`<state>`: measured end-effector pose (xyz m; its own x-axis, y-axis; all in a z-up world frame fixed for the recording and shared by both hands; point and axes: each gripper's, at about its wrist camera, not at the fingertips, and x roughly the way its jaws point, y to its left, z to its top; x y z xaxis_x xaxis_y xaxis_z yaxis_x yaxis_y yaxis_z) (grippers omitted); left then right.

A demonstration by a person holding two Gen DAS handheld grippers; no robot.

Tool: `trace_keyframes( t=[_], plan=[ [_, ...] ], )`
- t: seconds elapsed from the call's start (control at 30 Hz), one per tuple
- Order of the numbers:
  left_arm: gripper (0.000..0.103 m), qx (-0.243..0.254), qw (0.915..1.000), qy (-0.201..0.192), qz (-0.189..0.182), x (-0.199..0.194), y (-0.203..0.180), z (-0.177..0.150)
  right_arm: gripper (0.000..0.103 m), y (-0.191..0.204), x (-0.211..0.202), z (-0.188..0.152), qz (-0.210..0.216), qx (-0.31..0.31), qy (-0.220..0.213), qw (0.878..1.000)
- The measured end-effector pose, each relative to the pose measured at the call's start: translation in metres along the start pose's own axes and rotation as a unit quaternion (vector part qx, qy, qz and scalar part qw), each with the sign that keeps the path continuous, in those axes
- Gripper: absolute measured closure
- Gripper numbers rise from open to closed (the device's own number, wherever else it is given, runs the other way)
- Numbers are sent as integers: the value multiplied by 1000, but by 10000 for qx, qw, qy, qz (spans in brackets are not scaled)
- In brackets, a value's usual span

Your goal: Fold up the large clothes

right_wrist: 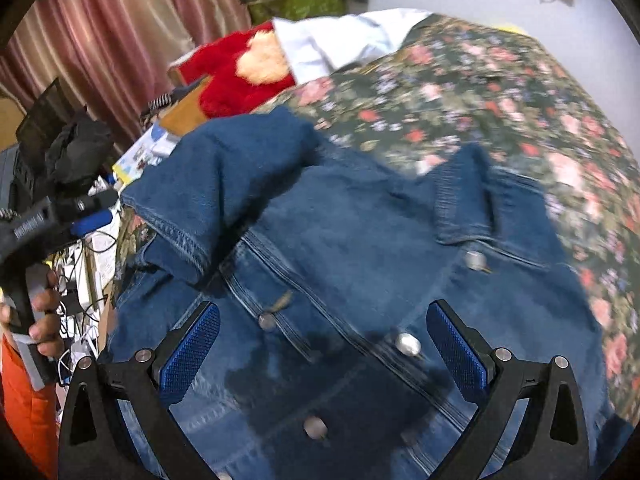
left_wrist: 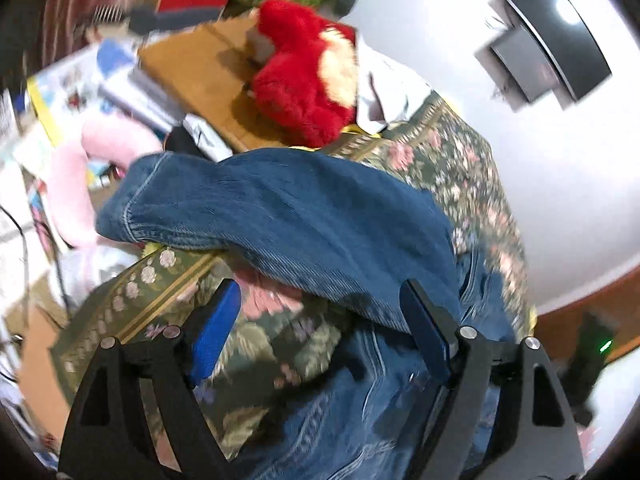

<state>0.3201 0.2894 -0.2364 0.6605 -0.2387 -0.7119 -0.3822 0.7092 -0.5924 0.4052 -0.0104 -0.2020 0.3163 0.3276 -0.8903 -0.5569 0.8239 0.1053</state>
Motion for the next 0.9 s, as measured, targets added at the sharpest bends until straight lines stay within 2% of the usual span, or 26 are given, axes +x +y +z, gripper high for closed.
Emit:
trace_keyframes(
  t=[0.13, 0.2, 0.23, 0.27, 0.3, 0.33, 0.37, 0.43, 0.5, 0.57, 0.63, 0.73, 0.83, 0.9],
  plan=[
    [23, -356, 9993, 134, -10, 24, 15, 16, 0, 14, 44, 8, 137, -20, 438, 9989],
    [26, -324, 9993, 105, 161, 33, 14, 21, 0, 19, 66, 7, 175, -16, 685, 9975],
    [33, -184, 9992, 27, 358, 37, 9, 23, 0, 21, 74, 6, 183, -20, 780, 9968],
    [47, -12, 9984, -57, 558, 37, 5, 24, 0, 22, 82, 4, 188, -18, 885, 9959],
    [56, 211, 9966, -146, 786, 36, 1, 23, 0, 22, 92, 1, 197, -5, 1039, 9944],
    [72, 532, 9911, -273, 1186, 37, -9, 22, 0, 21, 100, -2, 223, 30, 1211, 9924],
    [78, 894, 9827, -413, 1568, 37, -20, 20, 0, 20, 106, -5, 227, 73, 1314, 9910],
    [86, 1322, 9710, -612, 1897, 36, -34, 18, 0, 20, 105, -7, 248, 66, 1249, 9918],
    [88, 1681, 9602, -842, 2068, 29, -53, 15, 0, 19, 100, -6, 236, 73, 1292, 9913],
    [91, 1986, 9522, -1132, 2028, 15, -75, 15, 0, 14, 84, -4, 265, 146, 1156, 9928],
    [92, 2389, 9397, -1542, 1898, -7, -107, 9, 0, 9, 65, -3, 266, 169, 950, 9950],
    [92, 2995, 9226, -1926, 1482, -33, -159, -6, 0, -8, 23, -5, 214, 300, 517, 9980],
    [92, 3516, 9145, -1833, 802, -41, -209, -31, 0, -39, -21, -12, 175, 601, 132, 9979],
    [92, 3813, 9078, -1656, 561, -32, -233, -51, 0, -60, -51, -23, 139, 875, -105, 9960]
  ],
)
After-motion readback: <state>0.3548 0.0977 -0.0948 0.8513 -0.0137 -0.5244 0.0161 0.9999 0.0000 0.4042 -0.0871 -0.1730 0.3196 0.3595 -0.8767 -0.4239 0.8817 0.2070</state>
